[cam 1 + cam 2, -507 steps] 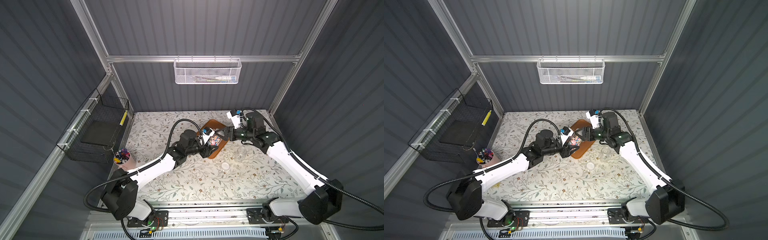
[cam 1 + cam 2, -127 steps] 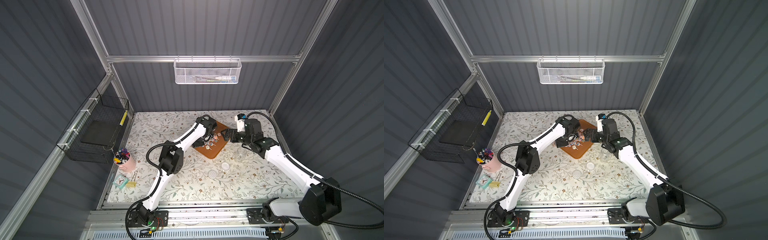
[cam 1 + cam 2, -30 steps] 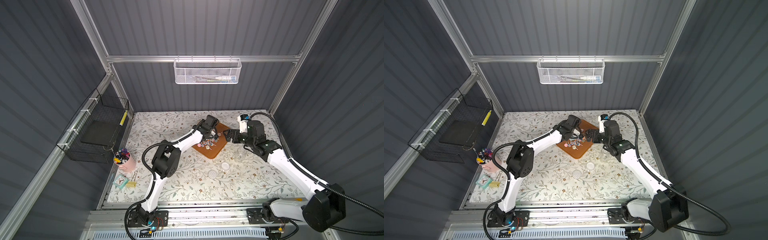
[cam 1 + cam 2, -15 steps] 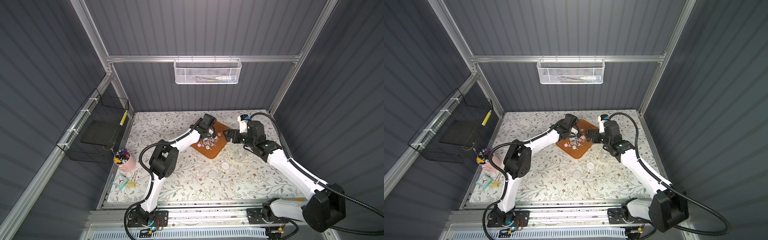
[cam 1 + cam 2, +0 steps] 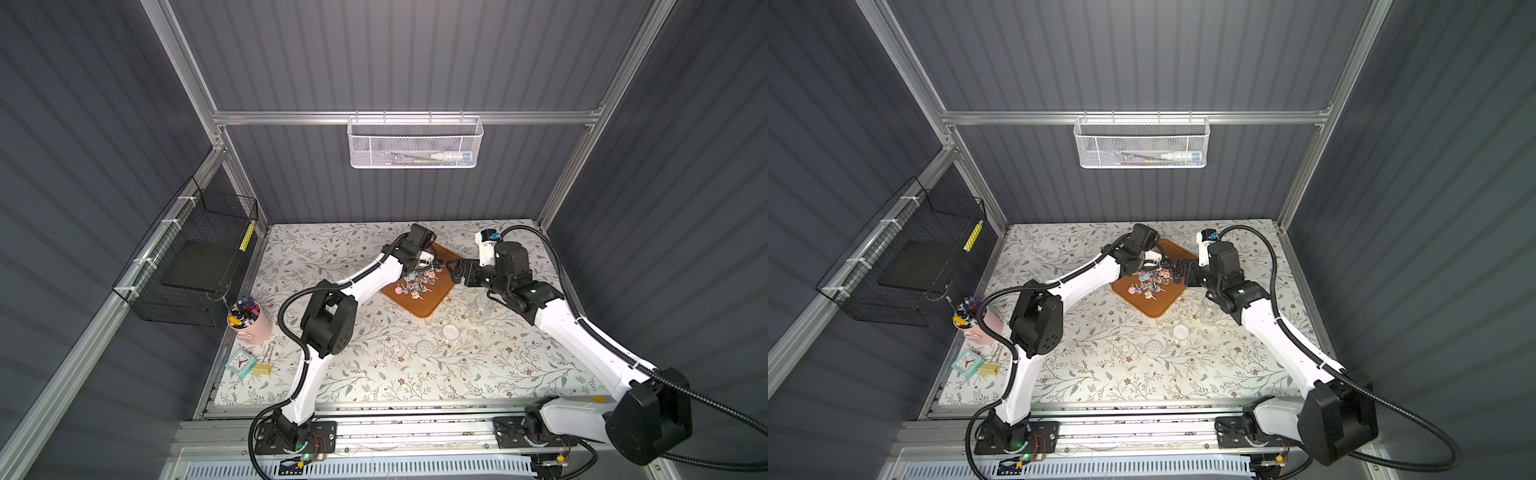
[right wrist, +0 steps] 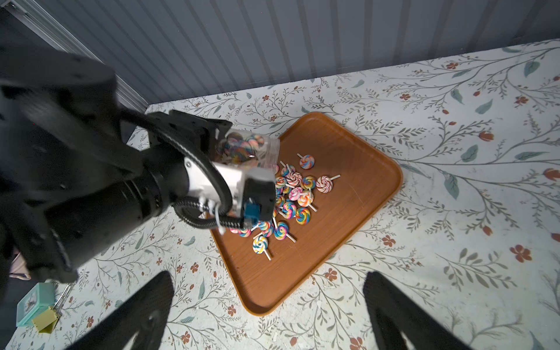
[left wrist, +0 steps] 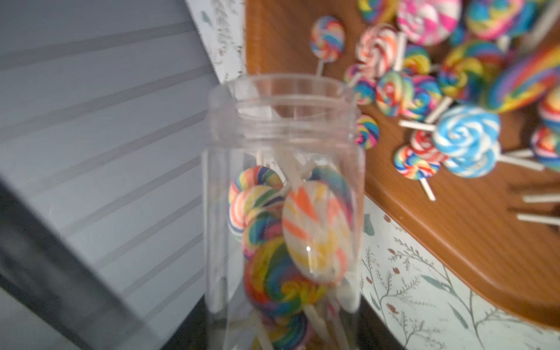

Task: Pour the candies out of the jar
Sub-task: 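Pour the candies out of the jar onto the tray.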

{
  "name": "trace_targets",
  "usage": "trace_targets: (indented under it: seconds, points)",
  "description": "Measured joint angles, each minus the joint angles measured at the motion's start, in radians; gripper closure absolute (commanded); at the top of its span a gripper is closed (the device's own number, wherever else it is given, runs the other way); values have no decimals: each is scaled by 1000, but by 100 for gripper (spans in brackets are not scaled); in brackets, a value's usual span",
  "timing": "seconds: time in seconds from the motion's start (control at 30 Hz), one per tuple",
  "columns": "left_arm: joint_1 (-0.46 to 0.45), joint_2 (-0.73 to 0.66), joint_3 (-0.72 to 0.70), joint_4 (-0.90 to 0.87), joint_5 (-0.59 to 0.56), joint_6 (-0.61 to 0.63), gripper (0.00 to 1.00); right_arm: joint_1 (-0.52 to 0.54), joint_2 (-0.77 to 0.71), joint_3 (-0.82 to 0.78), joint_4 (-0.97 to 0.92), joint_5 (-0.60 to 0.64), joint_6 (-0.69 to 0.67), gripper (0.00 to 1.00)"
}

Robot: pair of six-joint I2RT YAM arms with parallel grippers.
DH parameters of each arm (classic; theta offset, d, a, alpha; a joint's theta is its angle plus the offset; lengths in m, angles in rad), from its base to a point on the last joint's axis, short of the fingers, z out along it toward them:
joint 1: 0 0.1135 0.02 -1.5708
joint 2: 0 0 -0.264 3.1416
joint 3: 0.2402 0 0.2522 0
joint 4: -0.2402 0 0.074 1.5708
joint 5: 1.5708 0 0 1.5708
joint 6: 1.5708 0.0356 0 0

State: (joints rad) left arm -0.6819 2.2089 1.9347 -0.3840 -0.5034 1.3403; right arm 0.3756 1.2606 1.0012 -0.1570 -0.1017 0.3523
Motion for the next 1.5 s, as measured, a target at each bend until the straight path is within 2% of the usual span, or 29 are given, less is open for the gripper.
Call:
trace_targets:
  seconds: [0.13, 0.27, 0.5, 0.7, 1.0, 1.2, 1.5]
  points:
    - [46, -93, -88, 4, 133, -256, 100, -21, -22, 0, 0, -18, -5, 1]
    - [89, -204, -219, 43, 311, -513, 100, -52, -21, 1, 16, -90, 1, 1]
    - [108, -354, -441, 210, 554, -818, 100, -65, 49, 3, 105, -267, 44, 5]
    - [105, -368, -473, 282, 621, -922, 100, -65, 86, 10, 144, -344, 79, 6]
    - [109, -406, -651, 509, 787, -1124, 100, -54, 128, 10, 329, -455, 175, 8]
    - [109, -424, -687, 623, 901, -1252, 100, -33, 225, 11, 415, -473, 232, 10]
    - [109, -479, -752, 753, 967, -1381, 100, 17, 293, 31, 484, -481, 269, 18]
